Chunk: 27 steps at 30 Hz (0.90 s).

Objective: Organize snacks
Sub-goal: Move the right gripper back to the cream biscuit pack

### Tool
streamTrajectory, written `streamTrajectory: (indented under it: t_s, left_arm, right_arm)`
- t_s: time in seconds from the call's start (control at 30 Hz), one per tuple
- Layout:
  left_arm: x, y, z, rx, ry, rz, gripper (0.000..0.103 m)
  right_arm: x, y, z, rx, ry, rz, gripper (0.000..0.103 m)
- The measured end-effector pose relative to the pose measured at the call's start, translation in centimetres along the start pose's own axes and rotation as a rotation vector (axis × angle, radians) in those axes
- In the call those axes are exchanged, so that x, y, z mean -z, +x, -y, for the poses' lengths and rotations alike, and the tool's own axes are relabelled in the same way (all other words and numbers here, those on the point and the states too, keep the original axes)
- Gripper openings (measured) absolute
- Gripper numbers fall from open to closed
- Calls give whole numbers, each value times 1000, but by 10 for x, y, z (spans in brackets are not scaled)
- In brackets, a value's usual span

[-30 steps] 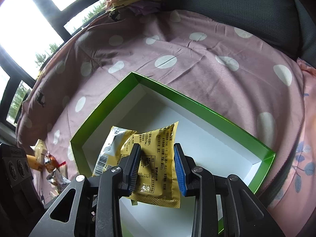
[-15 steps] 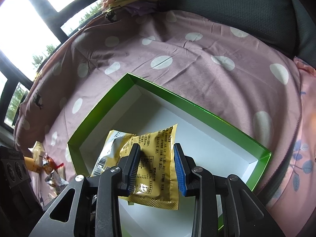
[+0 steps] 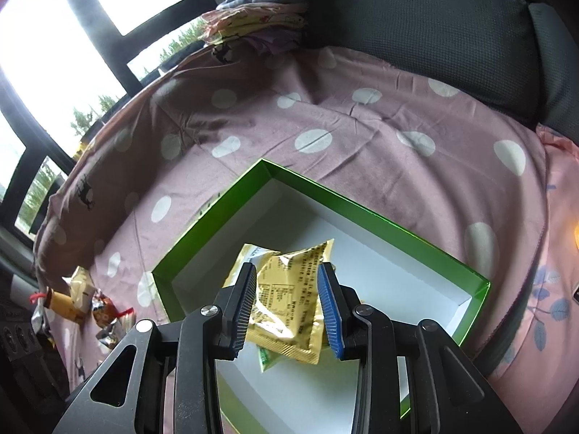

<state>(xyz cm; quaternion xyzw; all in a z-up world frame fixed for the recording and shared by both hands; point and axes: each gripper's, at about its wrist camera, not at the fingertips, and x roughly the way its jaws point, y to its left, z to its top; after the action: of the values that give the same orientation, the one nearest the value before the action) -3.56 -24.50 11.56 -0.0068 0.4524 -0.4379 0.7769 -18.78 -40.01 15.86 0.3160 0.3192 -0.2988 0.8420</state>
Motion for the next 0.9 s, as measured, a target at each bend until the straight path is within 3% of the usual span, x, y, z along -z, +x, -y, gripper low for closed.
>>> streamTrajectory:
  t_s: [0.03, 0.07, 0.3, 0.5, 0.7, 0.9]
  left_arm:
    - [3, -11, -9, -21, -15, 26, 85]
    - [6, -23, -20, -45, -32, 57, 90]
    - [39, -103, -115, -284, -229, 197, 95]
    - [79, -160, -192, -373, -476, 306, 96]
    - [104, -160, -246, -466, -630, 265, 96]
    - [113, -144, -274, -460, -716, 191, 94]
  right_arm:
    - [0, -3, -4, -10, -6, 14, 52]
    - [1, -6, -9, -21, -13, 29, 56]
    - [10, -15, -64, -117, -126, 60, 59]
    - [33, -9, -133, -274, -286, 30, 71]
    - [76, 22, -212, -515, -428, -135, 71]
    - [128, 67, -283, -589, -582, -335, 71]
